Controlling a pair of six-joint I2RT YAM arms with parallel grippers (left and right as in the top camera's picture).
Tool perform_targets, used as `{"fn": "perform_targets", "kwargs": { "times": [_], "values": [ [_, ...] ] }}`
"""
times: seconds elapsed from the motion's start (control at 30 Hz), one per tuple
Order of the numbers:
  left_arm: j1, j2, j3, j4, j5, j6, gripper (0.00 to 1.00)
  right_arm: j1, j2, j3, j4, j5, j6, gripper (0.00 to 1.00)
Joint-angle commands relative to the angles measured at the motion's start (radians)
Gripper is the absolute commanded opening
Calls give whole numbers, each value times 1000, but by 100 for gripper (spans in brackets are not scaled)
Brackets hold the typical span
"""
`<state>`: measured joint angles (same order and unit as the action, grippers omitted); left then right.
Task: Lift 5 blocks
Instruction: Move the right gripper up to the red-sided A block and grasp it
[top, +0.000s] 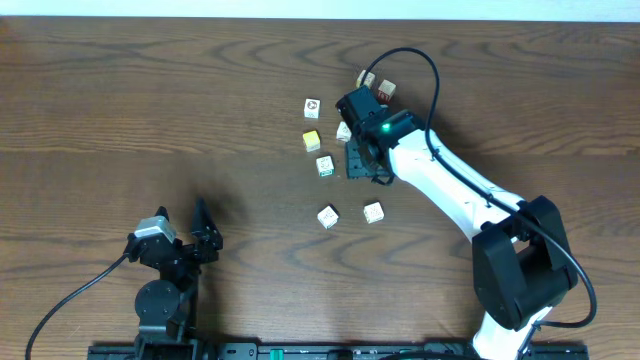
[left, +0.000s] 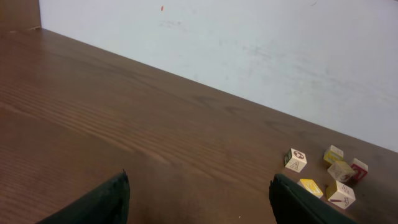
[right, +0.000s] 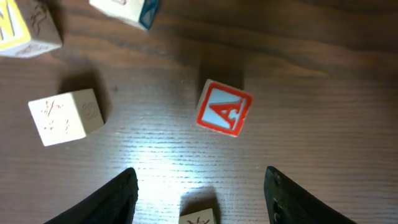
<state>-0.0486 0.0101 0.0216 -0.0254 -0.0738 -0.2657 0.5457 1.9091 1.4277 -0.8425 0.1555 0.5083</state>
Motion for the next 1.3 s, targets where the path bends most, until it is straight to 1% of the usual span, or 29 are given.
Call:
{"fn": "perform_targets", "kwargs": {
  "times": [0.0, 0.03, 0.1, 0.13, 0.17, 0.2, 0.23, 0.27, 0.3, 0.33, 0.37, 0.4, 0.43, 0.47, 0.53, 0.57, 0.73, 0.83, 1.0, 1.07, 1.2, 1.23, 1.27],
  "values": [
    [2, -5, -17, -41, -13, -2, 73, -11, -1, 11, -15, 27, 29, 63],
    [2, -5, -17, -41, -13, -2, 72, -10, -1, 11, -30, 27, 27, 61],
    [2, -5, -17, -41, -13, -2, 73, -7, -1, 11, -70, 29, 3, 55],
    [2, -5, -17, -41, -13, -2, 73, -7, -1, 11, -82, 36, -13, 50],
    [2, -5, -17, -41, -13, -2, 73, -8, -1, 11, -90, 51, -26, 42],
    [2, -5, -17, -41, -13, -2, 73, -8, -1, 11, -90, 66, -42, 37],
    [2, -5, -17, -41, -13, -2, 73, -10, -1, 11, -88, 76, -49, 35],
    [2, -5, -17, -41, -13, -2, 72, -11, -1, 11, -81, 80, -50, 39],
    [2, -5, -17, -41, -13, -2, 73, -14, -1, 11, -72, 80, -50, 54],
    [2, -5, -17, -41, -13, -2, 73, -16, -1, 11, -56, 76, -47, 71],
    [2, -5, -17, -41, -13, -2, 72, -18, -1, 11, -43, 76, -41, 85],
    [2, -5, -17, -41, -13, -2, 72, -19, -1, 11, -27, 76, -34, 88],
    [2, -5, -17, -41, -13, -2, 72, -19, -1, 11, -3, 76, -24, 88],
    [2, -5, -17, -41, -13, -2, 73, -19, 2, 11, 18, 76, -14, 86],
    [2, -5, -17, -41, -13, -2, 73, -19, 8, 11, 58, 75, 2, 73],
    [2, -5, -17, -41, -13, -2, 73, -19, 11, 11, 73, 75, 15, 71],
    [2, -5, -17, -41, -13, -2, 72, -19, 47, 11, 124, 76, 113, 70],
    [2, -5, -17, -41, -13, -2, 73, -22, 83, 11, 142, 76, 163, 72],
    [2, -5, -17, -41, -13, -2, 73, -23, 150, 11, 175, 72, 187, 71],
    [2, -5, -17, -41, -13, -2, 73, -23, 166, 11, 178, 72, 187, 69],
    [2, -5, -17, -41, -13, -2, 72, -31, 171, 11, 177, 73, 187, 67],
    [2, -5, -17, -41, -13, -2, 73, -35, 171, 11, 177, 72, 187, 64],
    [2, -5, -17, -41, -13, -2, 73, -38, 171, 11, 177, 72, 187, 59]
  ]
}}
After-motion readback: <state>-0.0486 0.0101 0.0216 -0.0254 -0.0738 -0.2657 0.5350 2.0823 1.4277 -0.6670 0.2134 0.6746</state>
